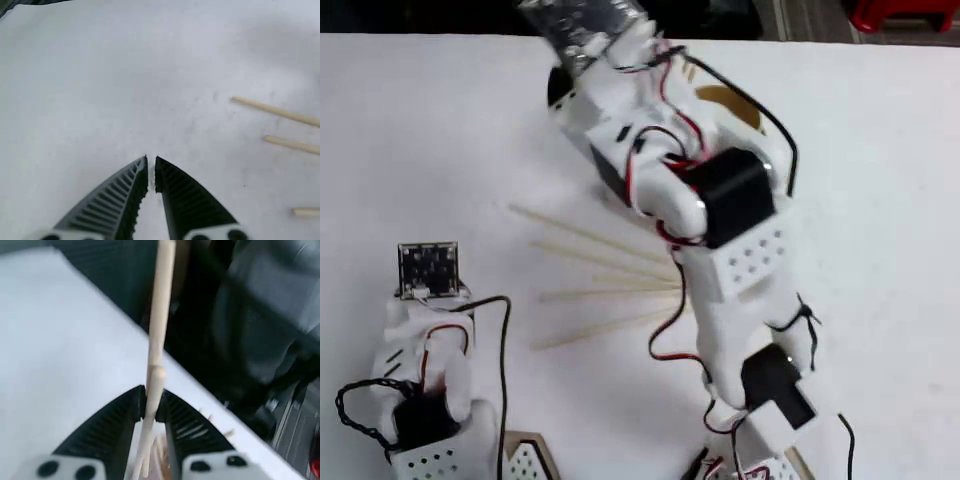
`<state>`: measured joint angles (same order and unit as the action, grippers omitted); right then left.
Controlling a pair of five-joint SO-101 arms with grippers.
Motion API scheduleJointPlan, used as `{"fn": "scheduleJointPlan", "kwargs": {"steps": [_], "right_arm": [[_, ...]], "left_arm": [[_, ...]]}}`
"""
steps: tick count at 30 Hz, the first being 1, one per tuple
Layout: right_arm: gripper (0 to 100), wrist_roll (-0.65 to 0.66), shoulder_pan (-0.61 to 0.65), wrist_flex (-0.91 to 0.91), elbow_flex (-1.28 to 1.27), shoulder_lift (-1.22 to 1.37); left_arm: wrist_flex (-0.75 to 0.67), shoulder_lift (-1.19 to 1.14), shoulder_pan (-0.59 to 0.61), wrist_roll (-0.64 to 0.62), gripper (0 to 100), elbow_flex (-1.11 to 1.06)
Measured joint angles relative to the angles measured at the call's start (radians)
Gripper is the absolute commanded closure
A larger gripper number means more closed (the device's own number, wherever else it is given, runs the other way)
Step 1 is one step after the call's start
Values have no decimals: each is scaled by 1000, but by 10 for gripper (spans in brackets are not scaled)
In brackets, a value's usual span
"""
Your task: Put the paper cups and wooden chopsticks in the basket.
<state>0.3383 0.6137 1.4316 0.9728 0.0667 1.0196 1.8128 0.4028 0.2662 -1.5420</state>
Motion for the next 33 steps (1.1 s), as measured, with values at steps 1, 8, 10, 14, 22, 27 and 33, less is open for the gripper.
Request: {"fn": "scheduleJointPlan", "kwargs": {"steps": [1,8,10,14,22,27,33], "right_arm": [[979,-3,-9,-25,0,-8],[979,-3,-77,-172,0,-21],[979,-3,-97,-196,0,-21],[979,-3,-130,-221,2,-3],[939,-3,-175,-210,0,160],[842,-3,-172,-169,0,198],[872,-3,-153,-74,0,196]], "left_arm": [[0,0,0,0,950,0],[0,0,0,0,950,0],[0,0,0,0,950,0],[0,0,0,0,950,-6],[0,0,0,0,950,-6],[0,0,0,0,950,-6],[0,0,0,0,950,-6]]}}
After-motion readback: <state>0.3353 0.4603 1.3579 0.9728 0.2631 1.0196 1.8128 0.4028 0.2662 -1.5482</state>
